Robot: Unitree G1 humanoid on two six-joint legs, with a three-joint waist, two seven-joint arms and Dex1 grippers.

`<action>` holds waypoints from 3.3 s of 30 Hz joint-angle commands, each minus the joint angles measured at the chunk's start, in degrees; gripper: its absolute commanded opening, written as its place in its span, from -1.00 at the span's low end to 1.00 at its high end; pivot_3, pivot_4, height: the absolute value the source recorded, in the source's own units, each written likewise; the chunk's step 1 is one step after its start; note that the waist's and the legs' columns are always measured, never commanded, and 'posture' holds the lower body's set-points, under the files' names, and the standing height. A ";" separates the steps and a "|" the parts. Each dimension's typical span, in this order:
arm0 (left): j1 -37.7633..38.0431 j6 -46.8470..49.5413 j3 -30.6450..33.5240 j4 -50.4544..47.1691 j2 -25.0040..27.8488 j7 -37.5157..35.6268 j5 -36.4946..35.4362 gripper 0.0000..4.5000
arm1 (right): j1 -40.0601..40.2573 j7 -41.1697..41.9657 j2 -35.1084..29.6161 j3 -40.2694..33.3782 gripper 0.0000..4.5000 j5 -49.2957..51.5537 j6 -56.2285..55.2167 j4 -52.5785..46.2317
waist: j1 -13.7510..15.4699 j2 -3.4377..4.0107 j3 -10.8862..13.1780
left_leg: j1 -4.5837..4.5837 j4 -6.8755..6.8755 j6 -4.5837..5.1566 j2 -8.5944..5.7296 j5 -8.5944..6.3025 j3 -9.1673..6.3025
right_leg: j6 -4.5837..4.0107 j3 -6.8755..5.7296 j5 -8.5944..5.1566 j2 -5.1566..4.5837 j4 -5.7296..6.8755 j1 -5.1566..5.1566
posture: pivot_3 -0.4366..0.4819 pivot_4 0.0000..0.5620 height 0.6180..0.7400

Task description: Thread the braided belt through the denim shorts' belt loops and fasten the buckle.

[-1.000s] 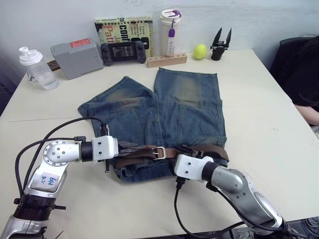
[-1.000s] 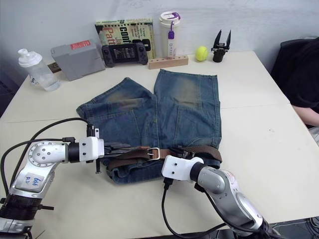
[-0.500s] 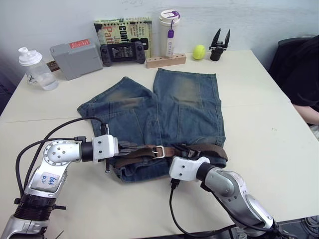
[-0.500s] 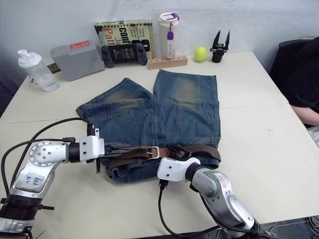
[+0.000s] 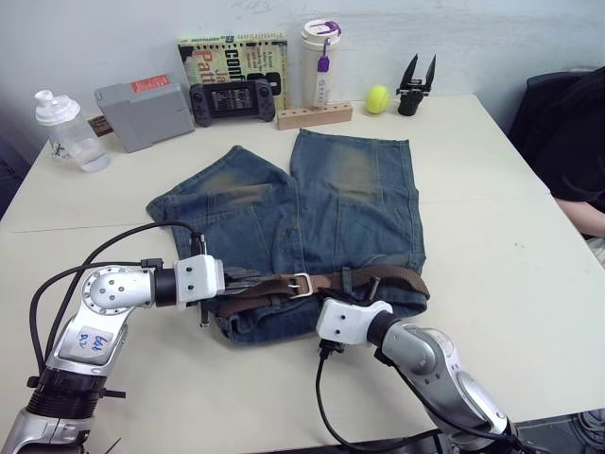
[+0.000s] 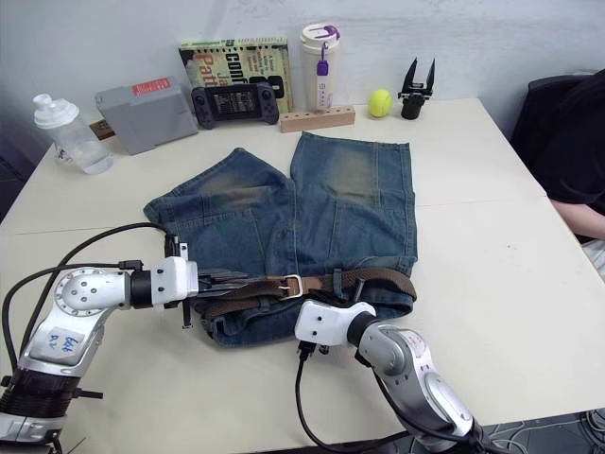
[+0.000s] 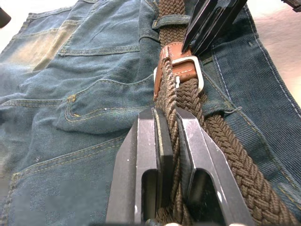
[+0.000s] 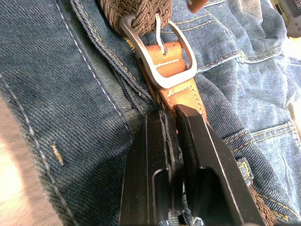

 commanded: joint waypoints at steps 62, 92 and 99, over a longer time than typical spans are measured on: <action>-5.43 -43.15 -3.02 15.97 3.05 21.00 25.85 -1.00 | -9.46 9.74 1.89 -3.05 -0.99 7.58 11.39 -7.46 | 0.05 0.01 0.01 | -0.09 0.15 0.02 -0.01 -0.01 0.02 | 0.02 0.00 0.01 0.00 0.05 -0.06 | -0.05 -0.47 0.43; -5.44 -45.84 -5.05 16.97 2.66 28.83 28.37 -1.00 | -10.14 9.42 1.61 -2.74 -0.99 8.37 11.93 -7.42 | 0.00 0.01 0.01 | -0.09 0.15 0.02 0.00 -0.01 0.02 | 0.03 0.00 0.01 0.01 0.07 -0.07 | -0.05 -0.47 0.43; -5.82 -46.14 -5.63 17.99 2.57 29.08 28.89 -1.00 | -10.40 9.42 1.74 -2.90 -0.99 8.66 12.17 -7.92 | 0.00 0.01 0.01 | -0.09 0.15 0.02 0.00 -0.01 0.02 | 0.03 0.00 0.01 0.01 0.07 -0.07 | -0.05 -0.47 0.43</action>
